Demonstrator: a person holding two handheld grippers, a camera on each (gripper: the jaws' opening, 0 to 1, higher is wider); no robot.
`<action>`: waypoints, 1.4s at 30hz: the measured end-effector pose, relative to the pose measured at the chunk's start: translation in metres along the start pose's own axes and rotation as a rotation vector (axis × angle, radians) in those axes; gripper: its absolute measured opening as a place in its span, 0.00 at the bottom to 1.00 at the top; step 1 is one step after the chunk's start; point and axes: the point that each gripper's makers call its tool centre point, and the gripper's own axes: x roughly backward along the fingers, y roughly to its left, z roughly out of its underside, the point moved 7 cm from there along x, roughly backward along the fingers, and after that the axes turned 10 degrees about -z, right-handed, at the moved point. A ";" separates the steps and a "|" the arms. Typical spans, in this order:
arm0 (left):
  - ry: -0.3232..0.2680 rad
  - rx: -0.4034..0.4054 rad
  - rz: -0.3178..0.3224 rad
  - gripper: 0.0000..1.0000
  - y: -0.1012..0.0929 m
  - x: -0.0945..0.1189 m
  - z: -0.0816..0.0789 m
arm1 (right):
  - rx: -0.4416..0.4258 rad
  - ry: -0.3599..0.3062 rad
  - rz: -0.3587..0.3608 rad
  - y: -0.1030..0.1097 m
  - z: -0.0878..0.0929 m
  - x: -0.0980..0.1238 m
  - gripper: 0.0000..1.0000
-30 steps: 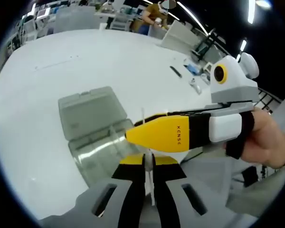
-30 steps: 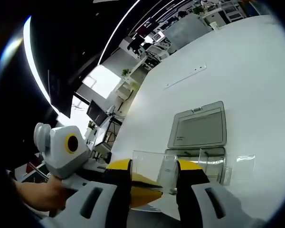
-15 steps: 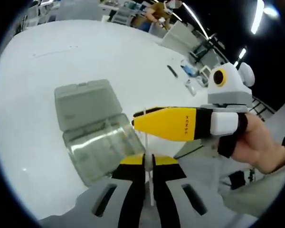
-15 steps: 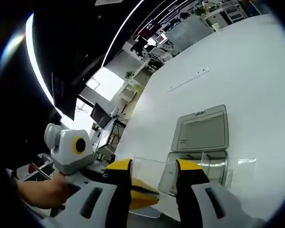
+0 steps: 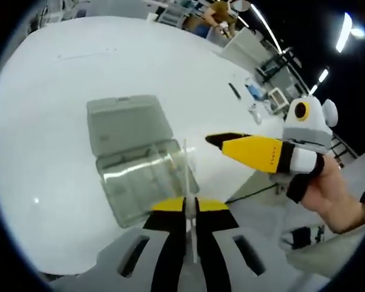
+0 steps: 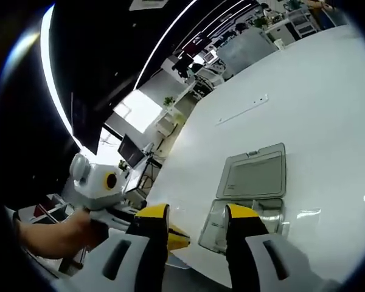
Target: Insert the divider into the dual guide fixture by aligning both edges with the guide slots and pushing it downward to the bottom, including one-sided entry, uneven engagement, binding, and posture correction.
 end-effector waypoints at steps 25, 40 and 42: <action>0.083 0.132 -0.190 0.02 0.027 -0.011 -0.006 | 0.203 0.080 -0.097 0.001 0.009 0.016 0.33; 0.153 0.187 -0.242 0.02 0.030 -0.024 -0.003 | 0.436 0.179 -0.155 -0.001 0.012 0.021 0.36; 0.155 0.193 -0.248 0.02 0.030 -0.024 -0.005 | 0.456 0.191 -0.159 0.000 0.013 0.021 0.37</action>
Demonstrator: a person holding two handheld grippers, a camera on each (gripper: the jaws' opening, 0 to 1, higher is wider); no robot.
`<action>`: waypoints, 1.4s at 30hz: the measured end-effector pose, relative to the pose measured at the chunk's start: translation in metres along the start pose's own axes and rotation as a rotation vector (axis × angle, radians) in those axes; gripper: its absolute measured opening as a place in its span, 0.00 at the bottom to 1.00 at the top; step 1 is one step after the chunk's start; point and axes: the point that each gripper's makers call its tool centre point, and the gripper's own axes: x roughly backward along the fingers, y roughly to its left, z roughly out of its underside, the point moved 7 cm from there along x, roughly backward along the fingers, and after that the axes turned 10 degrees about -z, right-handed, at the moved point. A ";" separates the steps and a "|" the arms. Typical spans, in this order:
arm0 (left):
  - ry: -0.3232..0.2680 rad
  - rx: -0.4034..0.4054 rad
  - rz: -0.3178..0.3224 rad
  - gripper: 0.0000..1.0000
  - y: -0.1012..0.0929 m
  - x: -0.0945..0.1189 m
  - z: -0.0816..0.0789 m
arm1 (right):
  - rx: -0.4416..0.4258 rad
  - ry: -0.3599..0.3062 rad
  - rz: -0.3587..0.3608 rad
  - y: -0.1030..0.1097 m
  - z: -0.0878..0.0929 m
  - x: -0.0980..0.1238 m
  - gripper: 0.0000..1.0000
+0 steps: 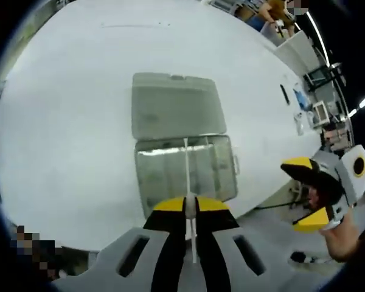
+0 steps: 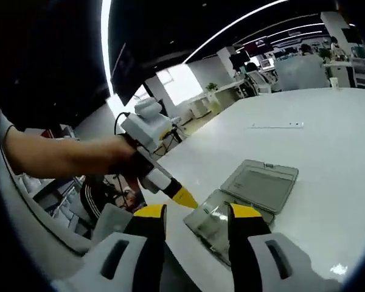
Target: Insert the divider into the dual guide fixture by aligning both edges with the guide slots and pushing it downward to the bottom, including one-sided entry, uneven engagement, binding, and posture correction.
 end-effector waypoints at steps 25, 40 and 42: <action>0.070 0.039 -0.055 0.02 -0.001 -0.020 -0.003 | 0.259 0.144 -0.047 0.003 0.014 0.004 0.47; 0.075 0.060 -0.053 0.02 0.001 -0.030 -0.012 | 0.323 0.184 -0.065 0.003 0.017 0.006 0.51; 0.077 0.062 -0.058 0.02 0.002 -0.032 -0.011 | 0.320 0.184 -0.067 0.002 0.018 0.006 0.52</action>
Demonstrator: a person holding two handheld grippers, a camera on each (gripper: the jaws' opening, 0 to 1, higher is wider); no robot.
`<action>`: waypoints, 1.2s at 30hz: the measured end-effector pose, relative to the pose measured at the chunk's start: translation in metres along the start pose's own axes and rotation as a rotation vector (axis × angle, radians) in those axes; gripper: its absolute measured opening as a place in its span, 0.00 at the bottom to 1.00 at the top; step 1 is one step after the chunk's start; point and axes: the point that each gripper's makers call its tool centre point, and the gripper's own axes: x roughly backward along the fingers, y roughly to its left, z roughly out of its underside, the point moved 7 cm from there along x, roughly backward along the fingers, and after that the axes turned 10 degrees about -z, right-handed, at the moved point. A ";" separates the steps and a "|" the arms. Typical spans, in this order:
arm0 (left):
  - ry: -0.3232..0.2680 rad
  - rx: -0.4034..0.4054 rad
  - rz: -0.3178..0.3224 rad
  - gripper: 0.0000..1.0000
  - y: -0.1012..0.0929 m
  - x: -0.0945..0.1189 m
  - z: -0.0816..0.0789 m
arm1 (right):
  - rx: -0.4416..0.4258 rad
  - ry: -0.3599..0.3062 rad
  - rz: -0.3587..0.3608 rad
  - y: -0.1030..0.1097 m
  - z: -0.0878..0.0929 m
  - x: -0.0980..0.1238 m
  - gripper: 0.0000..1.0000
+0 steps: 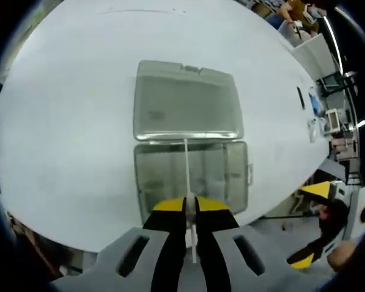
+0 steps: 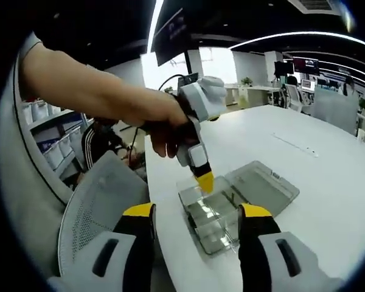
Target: Insert the divider into the dual guide fixture by aligning both edges with the guide slots and pushing it downward to the bottom, including one-sided entry, uneven engagement, binding, and posture correction.
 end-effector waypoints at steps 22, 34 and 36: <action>0.028 0.020 -0.016 0.02 0.005 -0.012 0.003 | -0.010 -0.013 -0.016 -0.007 -0.001 -0.002 0.53; 0.032 0.019 -0.011 0.02 0.003 -0.016 0.001 | -0.018 -0.012 -0.014 -0.009 0.000 -0.001 0.52; 0.034 0.016 -0.011 0.02 0.004 -0.018 -0.001 | -0.021 -0.010 -0.012 -0.010 0.001 -0.001 0.52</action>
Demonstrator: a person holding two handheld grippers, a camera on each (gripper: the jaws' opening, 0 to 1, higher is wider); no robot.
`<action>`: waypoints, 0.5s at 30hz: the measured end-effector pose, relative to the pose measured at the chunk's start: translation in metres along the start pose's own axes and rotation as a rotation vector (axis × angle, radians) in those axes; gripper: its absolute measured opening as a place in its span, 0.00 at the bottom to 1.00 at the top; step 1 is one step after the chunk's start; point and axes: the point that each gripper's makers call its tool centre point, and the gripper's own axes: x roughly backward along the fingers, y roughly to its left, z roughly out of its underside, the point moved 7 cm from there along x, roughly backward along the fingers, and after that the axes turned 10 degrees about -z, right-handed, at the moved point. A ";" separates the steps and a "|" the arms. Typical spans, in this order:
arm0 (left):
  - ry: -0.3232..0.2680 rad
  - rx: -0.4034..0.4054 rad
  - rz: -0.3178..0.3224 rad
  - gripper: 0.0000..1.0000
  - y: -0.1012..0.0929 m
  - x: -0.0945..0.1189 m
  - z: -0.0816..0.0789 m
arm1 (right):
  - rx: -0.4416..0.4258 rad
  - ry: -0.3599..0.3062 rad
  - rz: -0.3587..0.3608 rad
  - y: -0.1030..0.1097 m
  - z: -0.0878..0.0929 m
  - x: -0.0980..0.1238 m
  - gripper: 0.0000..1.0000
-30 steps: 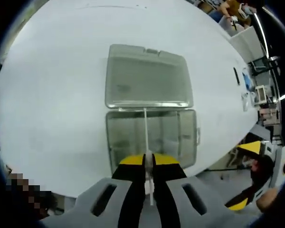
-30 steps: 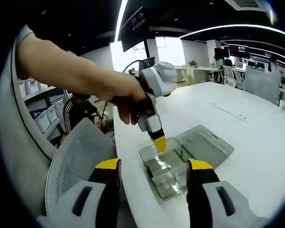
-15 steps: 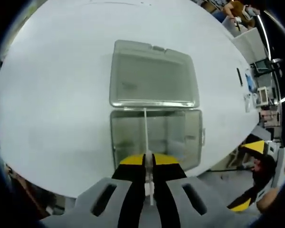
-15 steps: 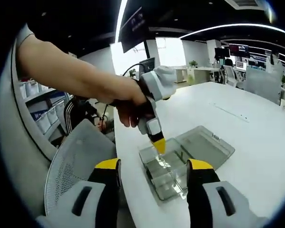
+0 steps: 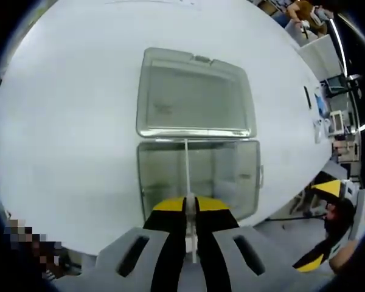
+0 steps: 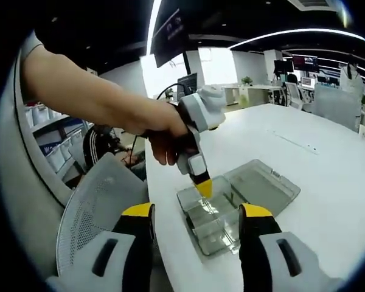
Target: Insert the divider into the dual guide fixture by aligning both edges with the guide slots and pushing it downward to the bottom, including one-sided entry, uneven engagement, binding, and posture correction.
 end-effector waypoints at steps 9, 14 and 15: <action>-0.005 -0.002 0.001 0.02 0.001 0.003 -0.002 | -0.005 -0.004 0.000 -0.001 0.000 0.000 0.52; 0.002 -0.006 0.000 0.02 0.000 0.001 0.000 | -0.005 -0.010 -0.002 -0.002 -0.002 -0.001 0.52; 0.005 -0.005 0.000 0.02 0.000 0.000 0.000 | -0.005 -0.010 -0.001 -0.002 -0.003 -0.001 0.52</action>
